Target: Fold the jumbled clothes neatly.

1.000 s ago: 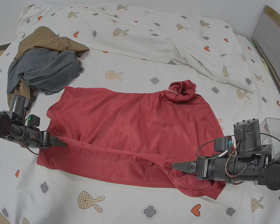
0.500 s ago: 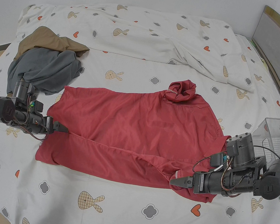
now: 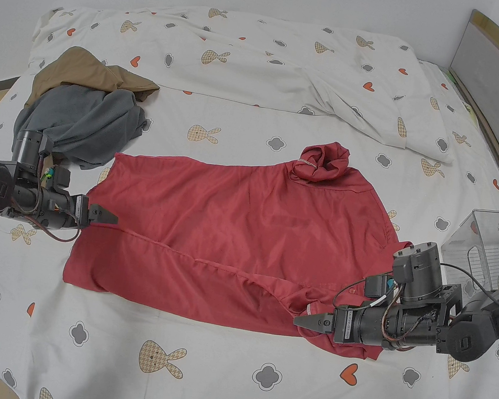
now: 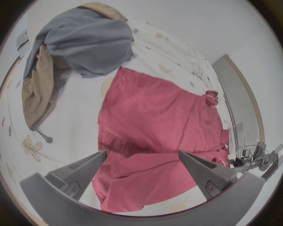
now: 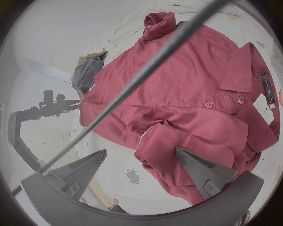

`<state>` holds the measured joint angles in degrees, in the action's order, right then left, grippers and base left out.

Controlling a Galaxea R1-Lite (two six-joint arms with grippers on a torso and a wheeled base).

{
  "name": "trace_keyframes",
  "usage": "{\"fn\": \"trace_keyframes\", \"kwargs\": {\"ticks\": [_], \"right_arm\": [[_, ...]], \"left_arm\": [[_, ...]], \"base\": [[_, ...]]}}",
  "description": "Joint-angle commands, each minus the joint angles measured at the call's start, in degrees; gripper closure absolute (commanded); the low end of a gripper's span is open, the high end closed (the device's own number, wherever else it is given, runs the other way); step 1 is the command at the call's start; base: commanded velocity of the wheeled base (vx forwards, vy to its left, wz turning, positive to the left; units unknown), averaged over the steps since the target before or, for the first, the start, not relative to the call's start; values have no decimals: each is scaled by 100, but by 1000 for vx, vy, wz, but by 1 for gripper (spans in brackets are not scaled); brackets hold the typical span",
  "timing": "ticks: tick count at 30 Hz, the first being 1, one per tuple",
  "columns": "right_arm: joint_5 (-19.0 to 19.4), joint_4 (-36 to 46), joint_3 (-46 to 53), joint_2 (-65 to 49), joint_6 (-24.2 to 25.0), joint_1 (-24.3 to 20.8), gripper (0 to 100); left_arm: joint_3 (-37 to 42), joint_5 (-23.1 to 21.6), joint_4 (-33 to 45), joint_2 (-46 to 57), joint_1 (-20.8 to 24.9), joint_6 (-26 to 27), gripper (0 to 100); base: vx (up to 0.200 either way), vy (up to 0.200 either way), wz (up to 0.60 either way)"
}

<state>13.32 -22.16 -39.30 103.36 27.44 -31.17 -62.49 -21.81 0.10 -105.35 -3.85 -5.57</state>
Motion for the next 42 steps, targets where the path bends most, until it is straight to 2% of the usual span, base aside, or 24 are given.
{"fn": "trace_keyframes", "kwargs": {"ticks": [1,8,13,17,20,21,22,26,32,36,38,42], "right_arm": [[4,-201,177,114,-2,23,0],[-5,-174,195,-422,-2,50,0],[-40,-166,274,-906,-2,164,0],[-32,-51,300,-1547,-2,454,0],[21,450,309,-1873,-2,832,0],[21,467,309,-1873,-2,850,0],[30,775,327,-1829,-2,1122,0],[39,1021,661,-1451,-72,1579,0],[47,889,907,-572,-107,1852,0],[337,502,1083,-431,-353,2054,0],[795,142,1258,-414,-687,2265,0],[1172,-25,1232,-291,-758,2449,0]], "left_arm": [[35,-8,8,489,-19,-111,0],[26,-16,-1,252,-1,-137,0],[61,-25,8,261,183,-137,0],[202,-16,-10,296,482,-137,0],[264,-16,-10,243,623,-137,0],[272,-16,-10,243,623,-137,0],[307,-16,-1,190,719,-137,0],[378,-8,-10,111,921,-137,0],[413,-8,-19,85,983,-137,0],[448,1,-36,76,983,-128,0],[448,1,-36,41,974,-128,0],[448,1,-45,32,974,-111,0]], "base": [[0,0,0],[0,0,0],[0,0,0],[0,0,0],[0,0,0],[0,0,0],[0,0,0],[0,0,0],[0,0,0],[0,0,0],[0,0,0],[0,0,0]]}}
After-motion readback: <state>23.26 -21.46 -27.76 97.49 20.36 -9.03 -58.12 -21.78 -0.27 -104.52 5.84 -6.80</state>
